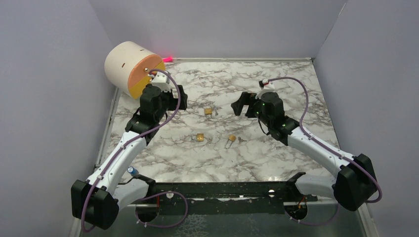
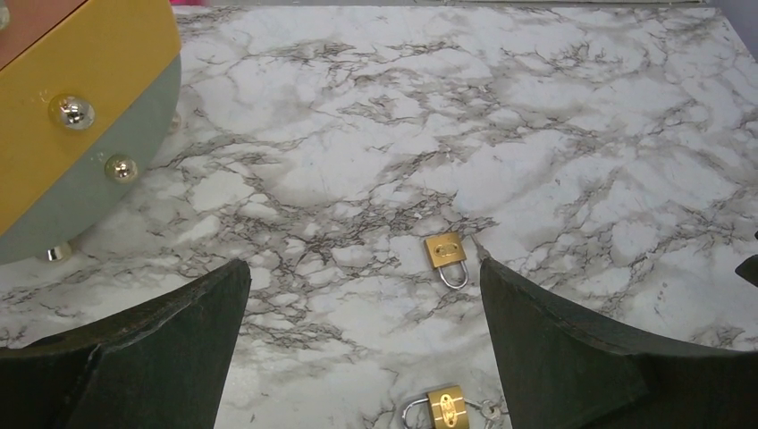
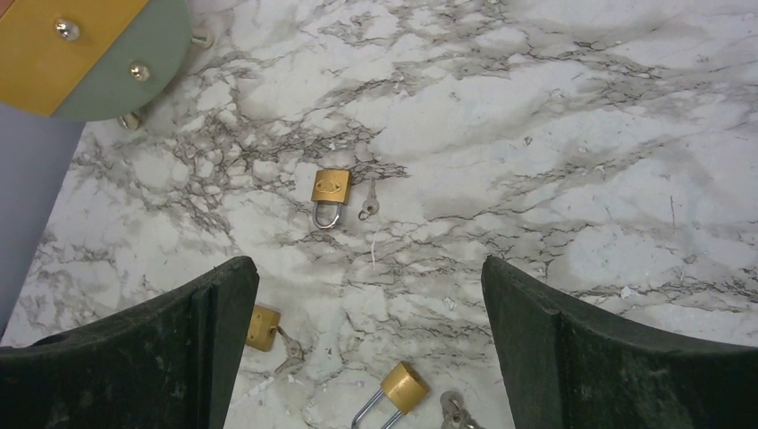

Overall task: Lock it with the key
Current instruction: Reset both arms

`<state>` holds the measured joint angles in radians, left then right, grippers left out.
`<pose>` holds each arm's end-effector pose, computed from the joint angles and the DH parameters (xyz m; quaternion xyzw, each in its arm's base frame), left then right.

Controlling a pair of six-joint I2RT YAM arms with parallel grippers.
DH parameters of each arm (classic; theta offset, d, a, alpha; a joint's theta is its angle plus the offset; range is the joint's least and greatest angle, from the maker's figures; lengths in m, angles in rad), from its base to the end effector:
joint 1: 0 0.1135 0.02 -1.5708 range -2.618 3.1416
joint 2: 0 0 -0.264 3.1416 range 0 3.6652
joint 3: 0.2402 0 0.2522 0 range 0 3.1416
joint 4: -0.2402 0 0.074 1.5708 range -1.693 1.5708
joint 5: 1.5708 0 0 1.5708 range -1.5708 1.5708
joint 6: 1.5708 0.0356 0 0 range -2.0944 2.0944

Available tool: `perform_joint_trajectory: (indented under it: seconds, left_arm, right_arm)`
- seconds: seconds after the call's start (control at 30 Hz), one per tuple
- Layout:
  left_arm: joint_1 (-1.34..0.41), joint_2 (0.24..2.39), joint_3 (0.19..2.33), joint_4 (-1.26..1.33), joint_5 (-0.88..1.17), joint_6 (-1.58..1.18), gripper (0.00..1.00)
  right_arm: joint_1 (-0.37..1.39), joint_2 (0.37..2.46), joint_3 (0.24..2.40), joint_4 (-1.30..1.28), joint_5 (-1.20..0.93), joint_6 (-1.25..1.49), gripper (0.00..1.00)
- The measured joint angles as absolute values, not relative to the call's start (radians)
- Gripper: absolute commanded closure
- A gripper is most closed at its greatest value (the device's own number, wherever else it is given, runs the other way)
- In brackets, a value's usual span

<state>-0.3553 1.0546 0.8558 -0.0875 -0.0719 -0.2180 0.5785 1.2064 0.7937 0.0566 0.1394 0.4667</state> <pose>0.2322 -0.0834 0.3226 0.0334 0.7998 -0.1416 0.5823 0.2344 0.1472 0.2788 -0.0061 0.8201 0.2346 0.5219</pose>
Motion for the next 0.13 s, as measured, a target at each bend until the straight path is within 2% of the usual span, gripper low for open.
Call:
perform_joint_trajectory:
  seconds: [0.13]
  left_arm:
    - [-0.355,1.051,0.855,-0.084,-0.072,-0.216,0.01]
  right_arm:
    - [0.579,1.199,0.789,0.059,0.132,0.448,0.0]
